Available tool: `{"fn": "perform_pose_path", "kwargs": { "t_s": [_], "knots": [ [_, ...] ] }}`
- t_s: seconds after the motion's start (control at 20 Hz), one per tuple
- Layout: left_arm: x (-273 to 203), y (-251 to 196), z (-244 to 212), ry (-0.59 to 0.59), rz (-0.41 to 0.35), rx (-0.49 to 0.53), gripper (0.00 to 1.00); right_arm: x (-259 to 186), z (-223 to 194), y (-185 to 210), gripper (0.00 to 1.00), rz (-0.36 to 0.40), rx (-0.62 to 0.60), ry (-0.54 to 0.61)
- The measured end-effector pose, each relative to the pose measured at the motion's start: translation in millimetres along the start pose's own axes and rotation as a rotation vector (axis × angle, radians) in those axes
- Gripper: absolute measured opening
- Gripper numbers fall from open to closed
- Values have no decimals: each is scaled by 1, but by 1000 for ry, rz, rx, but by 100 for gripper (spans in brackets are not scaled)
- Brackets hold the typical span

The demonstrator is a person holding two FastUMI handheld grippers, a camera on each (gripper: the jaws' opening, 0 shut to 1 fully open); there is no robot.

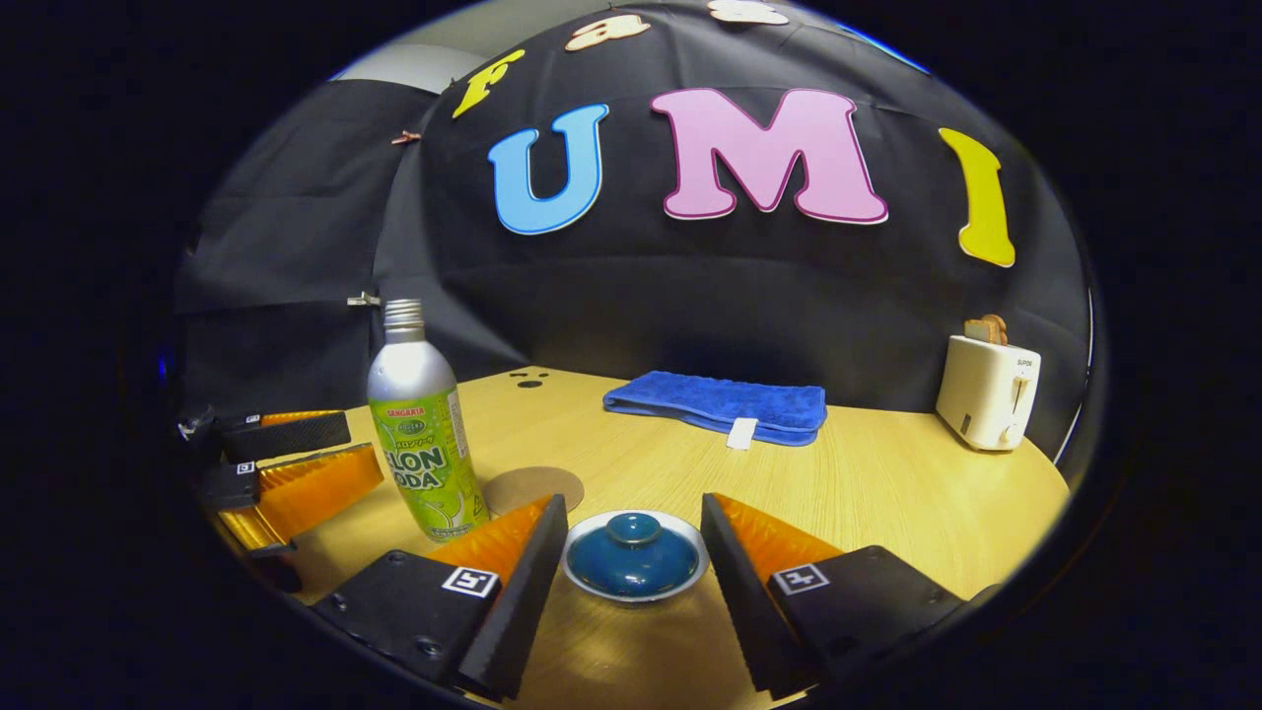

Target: Open the teacup lid with one hand, grasp the water bottle and pour water into the teacup with the other hand; after pouring, place the water bottle on the coaster and then close the teacup lid.

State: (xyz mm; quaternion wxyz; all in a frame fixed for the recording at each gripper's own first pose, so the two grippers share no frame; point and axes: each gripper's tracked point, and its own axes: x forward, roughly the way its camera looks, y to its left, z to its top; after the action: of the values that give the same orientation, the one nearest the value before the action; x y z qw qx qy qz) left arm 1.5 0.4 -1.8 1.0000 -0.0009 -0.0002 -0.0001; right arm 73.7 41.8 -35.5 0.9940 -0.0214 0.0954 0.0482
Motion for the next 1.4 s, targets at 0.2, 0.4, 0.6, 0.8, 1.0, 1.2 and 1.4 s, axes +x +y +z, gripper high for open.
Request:
{"fn": "perform_pose_path", "kwargs": {
  "t_s": [0.2, 0.4, 0.6, 0.8, 1.0, 1.2, 1.4],
  "knots": [
    [0, 0, -1, -1, 0, 0, 94, 7, -3, -3, 70, -30, -24, 30],
    [1, 1, 0, 0, -1, 0, 94, 9, -4, 1, 40, -26, -46, 36],
    [1, 1, 0, -1, -1, 0, 94, 8, -4, 0, 31, -19, -32, 35],
    [1, 1, 0, -1, -1, 0, 94, 5, 0, -3, 31, -12, 36, 3],
    [1, 1, 0, -1, -1, 0, 94, -2, 4, 2, 31, 14, 17, -28],
    [2, -1, 0, 0, -7, 0, 94, -22, 5, -10, 31, 0, 39, -61],
    [9, -7, 0, -2, -24, 0, 94, -49, 10, -29, 31, -38, 40, -120]
  ]
}}
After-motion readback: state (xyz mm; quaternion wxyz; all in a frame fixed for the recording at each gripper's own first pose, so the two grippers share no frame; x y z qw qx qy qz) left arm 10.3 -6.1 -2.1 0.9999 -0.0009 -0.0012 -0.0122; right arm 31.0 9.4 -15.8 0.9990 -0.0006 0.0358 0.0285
